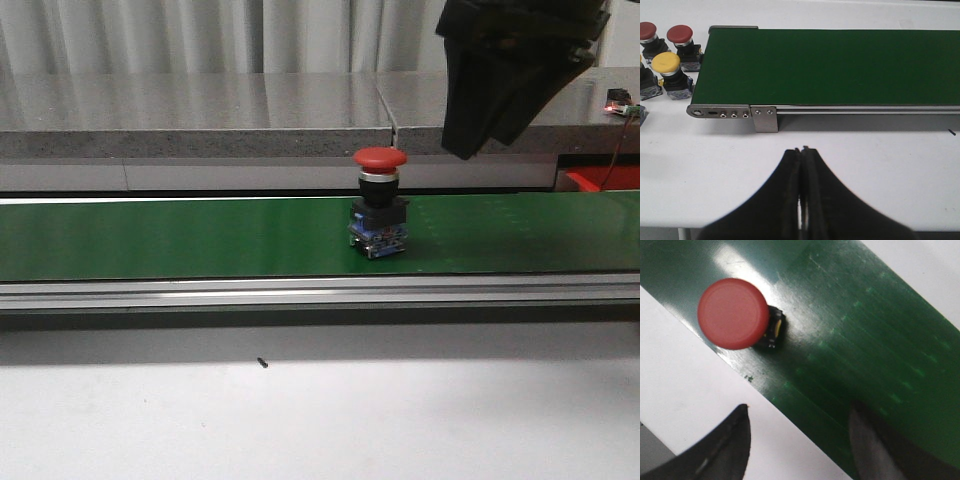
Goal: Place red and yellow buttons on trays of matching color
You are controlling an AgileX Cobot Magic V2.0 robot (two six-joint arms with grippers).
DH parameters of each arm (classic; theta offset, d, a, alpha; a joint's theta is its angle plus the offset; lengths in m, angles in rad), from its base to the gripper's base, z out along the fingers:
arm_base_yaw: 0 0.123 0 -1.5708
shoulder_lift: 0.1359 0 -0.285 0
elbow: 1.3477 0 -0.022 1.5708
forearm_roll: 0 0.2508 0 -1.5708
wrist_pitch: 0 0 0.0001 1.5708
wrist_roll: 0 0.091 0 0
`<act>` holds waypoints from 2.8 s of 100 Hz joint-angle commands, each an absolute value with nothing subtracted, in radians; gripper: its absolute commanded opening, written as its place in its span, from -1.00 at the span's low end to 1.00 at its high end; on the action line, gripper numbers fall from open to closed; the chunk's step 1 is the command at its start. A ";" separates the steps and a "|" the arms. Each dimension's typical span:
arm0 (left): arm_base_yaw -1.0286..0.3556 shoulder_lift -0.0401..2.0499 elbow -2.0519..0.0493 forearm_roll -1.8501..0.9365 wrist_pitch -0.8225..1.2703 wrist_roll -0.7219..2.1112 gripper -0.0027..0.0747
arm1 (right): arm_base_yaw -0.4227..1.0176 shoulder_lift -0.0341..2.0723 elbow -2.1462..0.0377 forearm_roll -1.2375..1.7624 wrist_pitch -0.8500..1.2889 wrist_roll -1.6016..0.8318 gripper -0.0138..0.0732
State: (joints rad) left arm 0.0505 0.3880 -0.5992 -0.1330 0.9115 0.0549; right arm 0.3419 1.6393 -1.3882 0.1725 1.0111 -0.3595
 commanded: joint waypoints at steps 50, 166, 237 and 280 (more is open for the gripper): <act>0.043 0.394 -0.625 -0.149 0.851 0.054 -0.98 | 0.343 1.666 -1.411 0.321 0.894 -0.580 0.32; 0.043 0.394 -0.625 -0.149 0.851 0.054 -0.98 | -0.134 1.536 -1.411 0.330 0.689 -0.564 -0.53; 0.043 0.394 -0.625 -0.149 0.851 0.054 -0.98 | -0.506 1.705 -1.410 0.408 0.430 -0.515 -0.53; 0.043 0.394 -0.625 -0.149 0.851 0.054 -0.98 | -0.540 1.879 -1.410 0.588 0.282 -0.514 -0.53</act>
